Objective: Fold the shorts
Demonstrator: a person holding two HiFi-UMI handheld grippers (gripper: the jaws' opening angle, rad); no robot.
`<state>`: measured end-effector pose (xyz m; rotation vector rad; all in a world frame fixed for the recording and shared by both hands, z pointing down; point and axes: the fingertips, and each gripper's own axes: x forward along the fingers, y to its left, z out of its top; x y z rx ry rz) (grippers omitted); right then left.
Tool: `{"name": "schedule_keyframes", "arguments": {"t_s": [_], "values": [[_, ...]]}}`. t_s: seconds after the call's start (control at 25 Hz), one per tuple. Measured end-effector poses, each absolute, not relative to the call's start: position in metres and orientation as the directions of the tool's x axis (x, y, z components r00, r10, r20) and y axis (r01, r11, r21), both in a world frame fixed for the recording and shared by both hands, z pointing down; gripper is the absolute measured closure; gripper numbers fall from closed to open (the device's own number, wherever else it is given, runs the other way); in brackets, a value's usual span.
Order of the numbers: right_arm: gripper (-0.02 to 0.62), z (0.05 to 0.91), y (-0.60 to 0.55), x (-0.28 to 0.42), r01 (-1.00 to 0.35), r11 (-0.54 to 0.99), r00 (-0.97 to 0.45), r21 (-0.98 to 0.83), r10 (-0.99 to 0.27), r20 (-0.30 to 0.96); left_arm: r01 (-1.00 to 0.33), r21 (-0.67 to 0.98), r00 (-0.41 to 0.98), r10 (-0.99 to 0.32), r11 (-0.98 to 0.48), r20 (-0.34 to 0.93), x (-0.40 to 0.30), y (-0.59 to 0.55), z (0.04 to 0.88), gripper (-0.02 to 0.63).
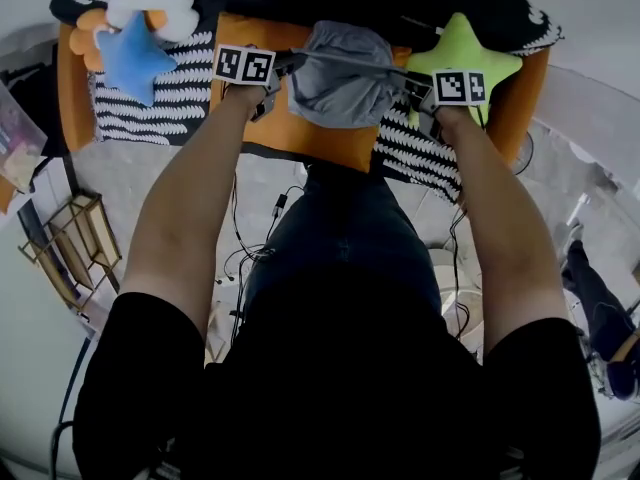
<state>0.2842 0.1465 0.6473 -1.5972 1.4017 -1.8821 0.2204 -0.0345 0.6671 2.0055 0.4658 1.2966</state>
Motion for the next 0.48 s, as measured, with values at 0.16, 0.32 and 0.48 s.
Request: {"name": "schedule_keyframes", "arguments": {"t_s": [0.16, 0.32, 0.48], "values": [[0.563, 0.65, 0.131, 0.301, -0.35, -0.478, -0.326, -0.806, -0.744, 0.583, -0.104, 0.704, 0.475, 0.587, -0.703, 0.656, 0.234, -0.05, 0.672, 0.586], [0.564, 0.658, 0.115, 0.316, -0.356, -0.477, -0.323, -0.804, -0.744, 0.585, -0.138, 0.682, 0.486, 0.55, -0.719, 0.679, 0.241, -0.065, 0.685, 0.583], [0.565, 0.665, 0.11, 0.327, -0.358, -0.486, -0.317, -0.797, -0.74, 0.593, -0.191, 0.665, 0.513, 0.504, -0.722, 0.695, 0.247, -0.078, 0.692, 0.486]]}}
